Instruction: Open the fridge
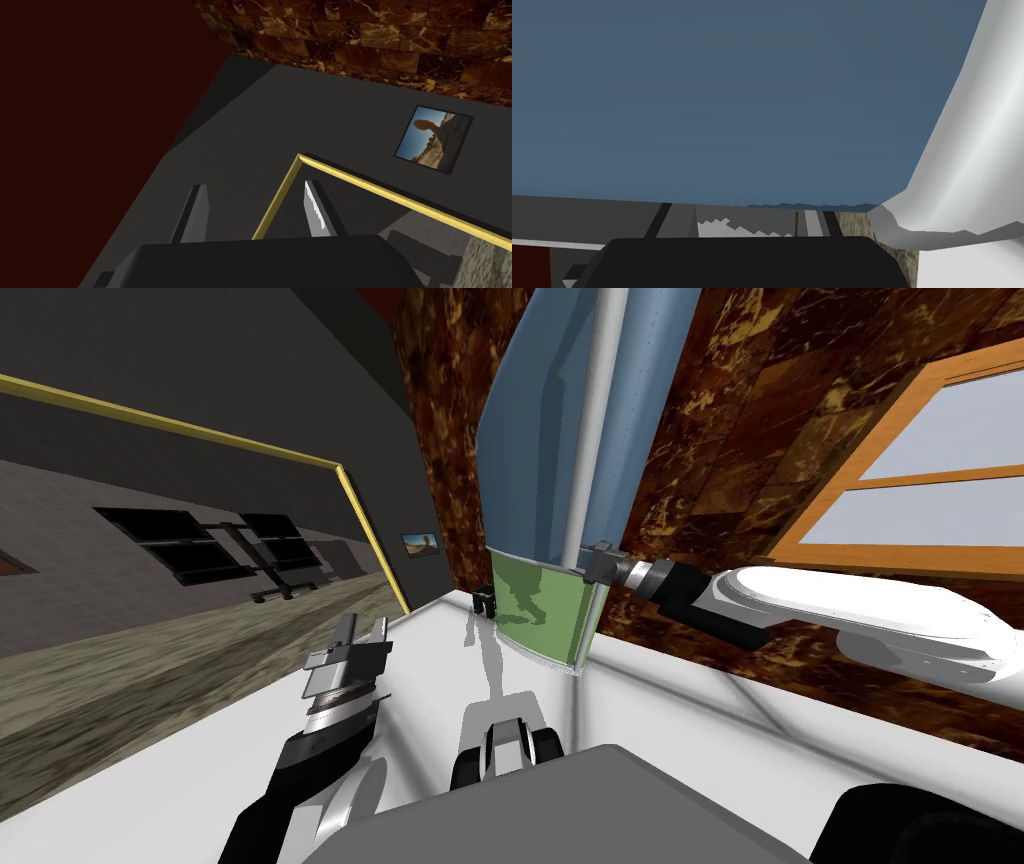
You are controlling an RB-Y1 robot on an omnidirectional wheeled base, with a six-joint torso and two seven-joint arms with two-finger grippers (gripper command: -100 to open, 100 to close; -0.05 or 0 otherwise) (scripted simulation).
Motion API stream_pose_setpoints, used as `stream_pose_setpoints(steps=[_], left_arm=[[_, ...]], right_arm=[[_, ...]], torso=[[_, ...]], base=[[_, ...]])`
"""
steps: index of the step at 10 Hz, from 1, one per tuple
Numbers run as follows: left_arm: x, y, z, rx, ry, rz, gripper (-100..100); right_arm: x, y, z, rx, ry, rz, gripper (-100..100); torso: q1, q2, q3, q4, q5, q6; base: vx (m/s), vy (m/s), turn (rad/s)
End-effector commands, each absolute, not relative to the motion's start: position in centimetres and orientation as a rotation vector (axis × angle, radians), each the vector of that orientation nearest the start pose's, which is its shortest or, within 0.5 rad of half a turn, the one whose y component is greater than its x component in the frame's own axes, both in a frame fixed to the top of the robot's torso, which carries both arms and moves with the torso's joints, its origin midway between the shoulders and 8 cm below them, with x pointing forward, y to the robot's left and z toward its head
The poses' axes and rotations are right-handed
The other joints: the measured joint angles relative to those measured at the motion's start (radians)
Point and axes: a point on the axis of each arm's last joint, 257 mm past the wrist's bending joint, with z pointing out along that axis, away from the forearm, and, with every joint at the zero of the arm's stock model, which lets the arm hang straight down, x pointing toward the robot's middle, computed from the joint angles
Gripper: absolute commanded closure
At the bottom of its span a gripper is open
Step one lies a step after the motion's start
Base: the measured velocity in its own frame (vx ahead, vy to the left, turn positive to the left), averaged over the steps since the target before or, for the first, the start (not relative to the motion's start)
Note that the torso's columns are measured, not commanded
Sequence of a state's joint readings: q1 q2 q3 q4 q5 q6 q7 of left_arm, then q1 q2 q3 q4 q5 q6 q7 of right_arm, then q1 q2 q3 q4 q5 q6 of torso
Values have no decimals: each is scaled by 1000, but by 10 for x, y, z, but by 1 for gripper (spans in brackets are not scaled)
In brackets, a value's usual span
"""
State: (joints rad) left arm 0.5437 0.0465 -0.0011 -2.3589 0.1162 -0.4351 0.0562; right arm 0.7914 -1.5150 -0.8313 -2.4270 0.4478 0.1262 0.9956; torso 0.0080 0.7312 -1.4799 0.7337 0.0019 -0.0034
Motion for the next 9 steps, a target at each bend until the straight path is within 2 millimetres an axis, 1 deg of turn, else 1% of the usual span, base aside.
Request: stream_pose_setpoints(steps=[1, 3, 4, 5, 6, 7, 9], left_arm=[[335, 289, 33, -739, 584, -1414, 0], [335, 289, 33, -739, 584, -1414, 0], [335, 289, 33, -739, 584, -1414, 0], [335, 289, 33, -739, 584, -1414, 0], [335, 289, 33, -739, 584, -1414, 0], [335, 289, 33, -739, 584, -1414, 0], [335, 289, 33, -739, 584, -1414, 0]], right_arm=[[425, -287, 129, -1290, 871, -909, 100], [434, -307, 129, -1275, 904, -948, 100], [431, -304, 132, -1276, 894, -940, 100], [436, -316, 132, -1266, 917, -962, 100], [440, -326, 132, -1256, 935, -981, 100], [440, -326, 132, -1256, 935, -981, 100], [447, -346, 132, -1238, 969, -1019, 100]], torso=[[-2, -1, -1, 0, 0, 0], [-8, 3, 1, 2, -1, 1], [-9, 7, 4, 4, -2, 3], [-18, 8, 5, 6, -4, 4], [-13, 7, 5, 5, -4, 4], [0, 7, 5, 2, -2, 4], [-5, 5, 3, 3, -1, 2]], base=[[-124, 412, -82], [-149, 350, -44], [-70, 149, -12], [5, 160, -37], [3, 353, -70], [-15, 283, -67], [-38, 299, -48]])
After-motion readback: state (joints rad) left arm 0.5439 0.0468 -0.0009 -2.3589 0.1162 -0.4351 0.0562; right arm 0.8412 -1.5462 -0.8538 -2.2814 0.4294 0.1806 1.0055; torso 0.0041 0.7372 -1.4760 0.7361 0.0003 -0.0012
